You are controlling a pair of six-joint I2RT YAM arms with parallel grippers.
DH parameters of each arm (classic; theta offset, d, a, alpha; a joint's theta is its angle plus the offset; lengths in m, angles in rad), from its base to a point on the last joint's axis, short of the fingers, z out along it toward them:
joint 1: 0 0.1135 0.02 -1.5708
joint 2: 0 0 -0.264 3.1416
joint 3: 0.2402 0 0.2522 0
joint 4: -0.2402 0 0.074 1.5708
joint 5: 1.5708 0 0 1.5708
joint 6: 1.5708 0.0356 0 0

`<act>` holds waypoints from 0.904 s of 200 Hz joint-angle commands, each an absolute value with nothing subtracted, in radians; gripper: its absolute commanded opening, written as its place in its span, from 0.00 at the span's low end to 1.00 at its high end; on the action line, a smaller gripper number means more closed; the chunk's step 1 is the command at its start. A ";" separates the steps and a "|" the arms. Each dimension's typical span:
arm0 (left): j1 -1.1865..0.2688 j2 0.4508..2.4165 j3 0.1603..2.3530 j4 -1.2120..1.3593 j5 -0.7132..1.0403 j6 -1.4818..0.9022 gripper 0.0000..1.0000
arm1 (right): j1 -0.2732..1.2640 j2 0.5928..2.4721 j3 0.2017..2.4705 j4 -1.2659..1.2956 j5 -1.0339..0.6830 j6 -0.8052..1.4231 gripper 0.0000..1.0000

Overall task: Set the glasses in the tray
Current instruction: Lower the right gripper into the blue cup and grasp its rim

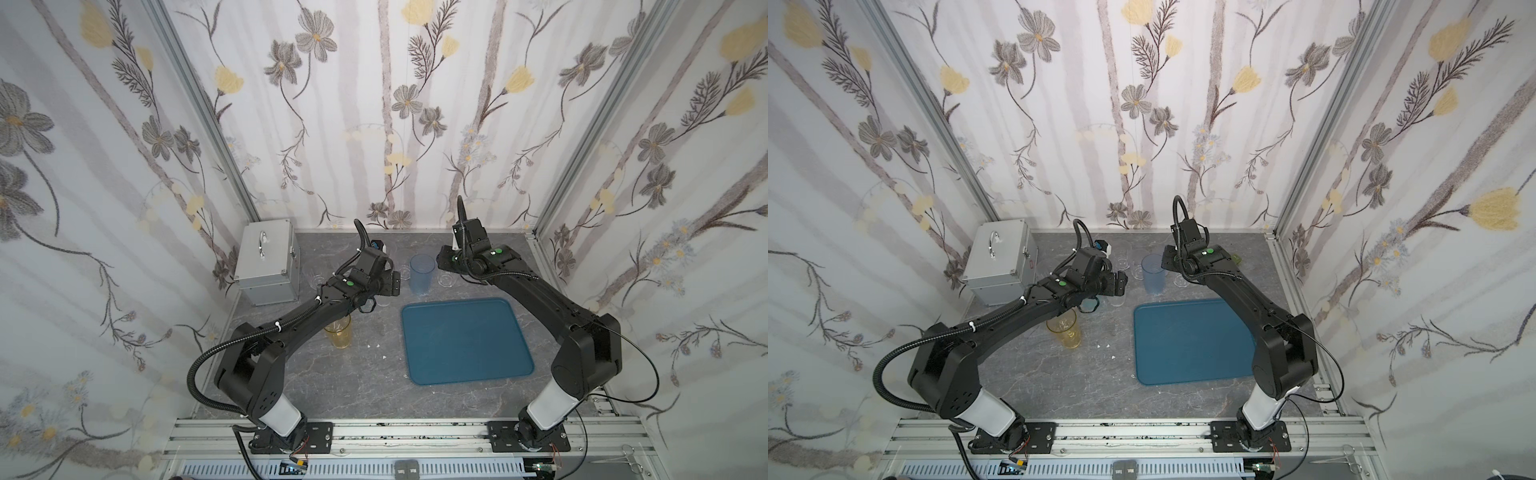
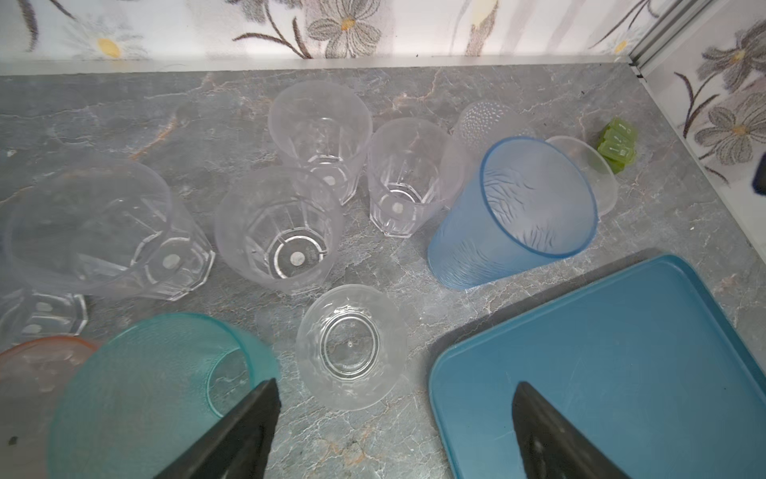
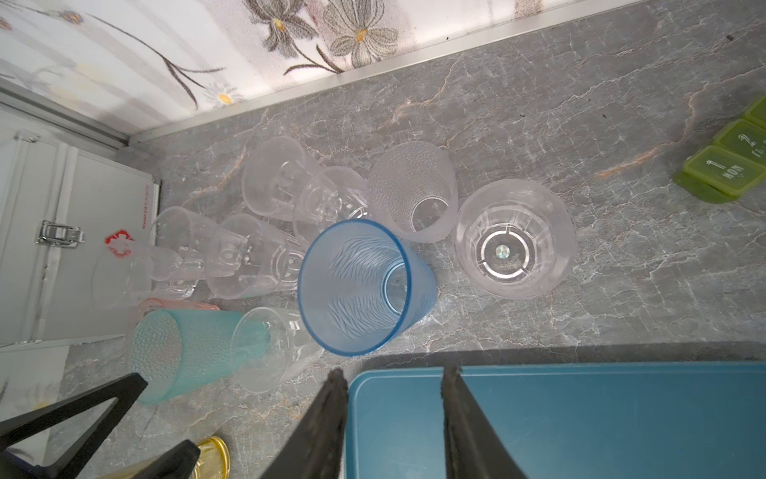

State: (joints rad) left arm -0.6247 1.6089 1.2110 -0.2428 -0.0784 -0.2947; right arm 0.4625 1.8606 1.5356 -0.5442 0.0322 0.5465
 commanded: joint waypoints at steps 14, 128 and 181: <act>-0.647 1.650 1.245 -0.222 -0.090 -0.305 0.91 | 0.455 1.932 1.603 -0.570 -0.017 0.512 0.39; -0.676 1.670 1.232 -0.202 -0.122 -0.305 0.91 | 0.456 2.097 1.672 -0.571 -0.025 0.473 0.26; -0.678 1.663 1.223 -0.196 -0.126 -0.307 0.91 | 0.460 2.132 1.684 -0.570 0.045 0.448 0.17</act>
